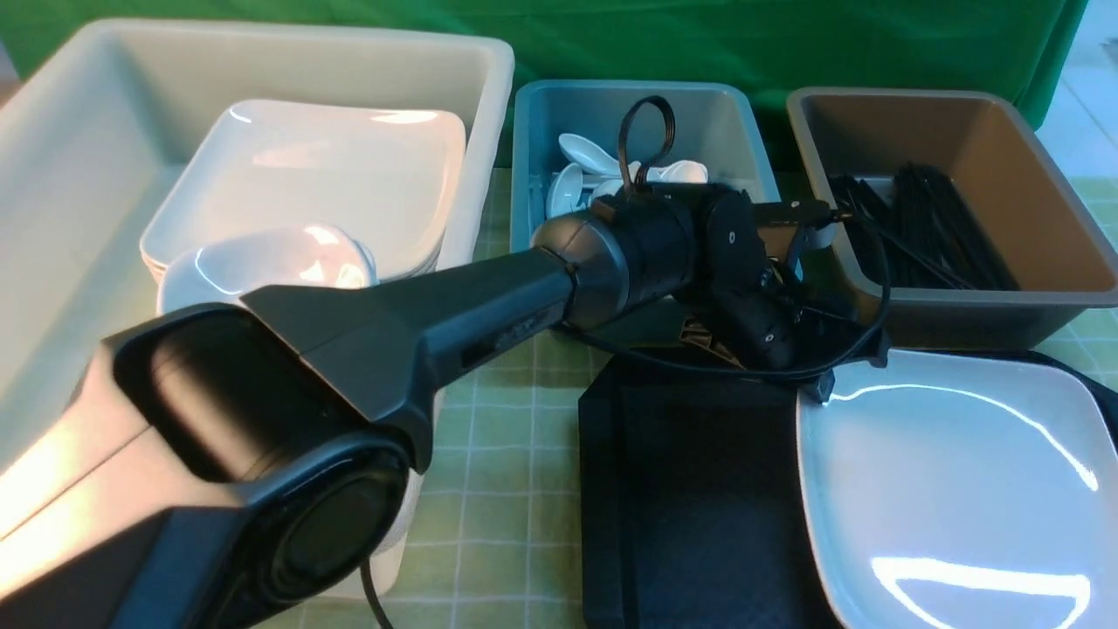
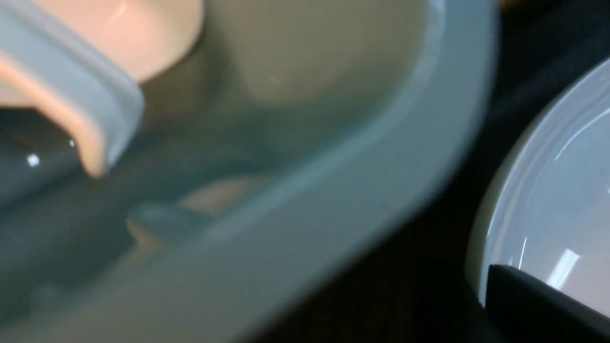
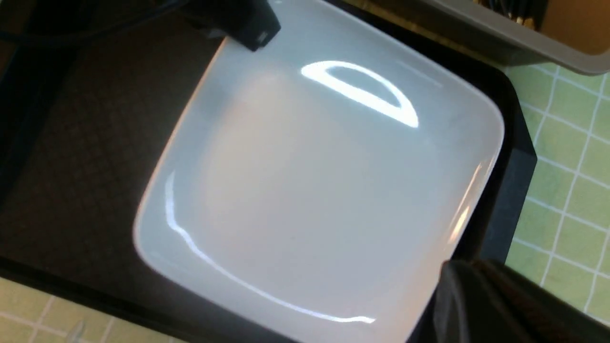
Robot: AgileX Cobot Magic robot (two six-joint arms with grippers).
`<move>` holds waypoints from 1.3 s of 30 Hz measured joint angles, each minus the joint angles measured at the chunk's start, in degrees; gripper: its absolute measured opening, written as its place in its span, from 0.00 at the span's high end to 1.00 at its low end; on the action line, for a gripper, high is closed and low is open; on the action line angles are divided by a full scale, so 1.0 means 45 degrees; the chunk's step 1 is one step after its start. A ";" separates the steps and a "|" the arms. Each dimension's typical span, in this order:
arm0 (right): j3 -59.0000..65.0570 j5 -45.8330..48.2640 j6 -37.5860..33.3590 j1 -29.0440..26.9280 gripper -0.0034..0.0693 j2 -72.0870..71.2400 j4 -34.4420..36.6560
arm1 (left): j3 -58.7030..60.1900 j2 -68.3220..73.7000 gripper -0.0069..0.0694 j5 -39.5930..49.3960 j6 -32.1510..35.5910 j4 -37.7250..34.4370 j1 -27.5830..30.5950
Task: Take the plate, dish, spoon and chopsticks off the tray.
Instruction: Use the left arm to grab a plate from the dinner plate, then use the left arm to put the plate into the large storage box on the left
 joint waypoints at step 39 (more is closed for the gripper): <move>-0.7557 0.0056 -0.2940 0.3495 0.94 0.3999 0.5141 | 0.1696 -0.8954 0.90 0.2238 0.1696 -0.1158 1.1391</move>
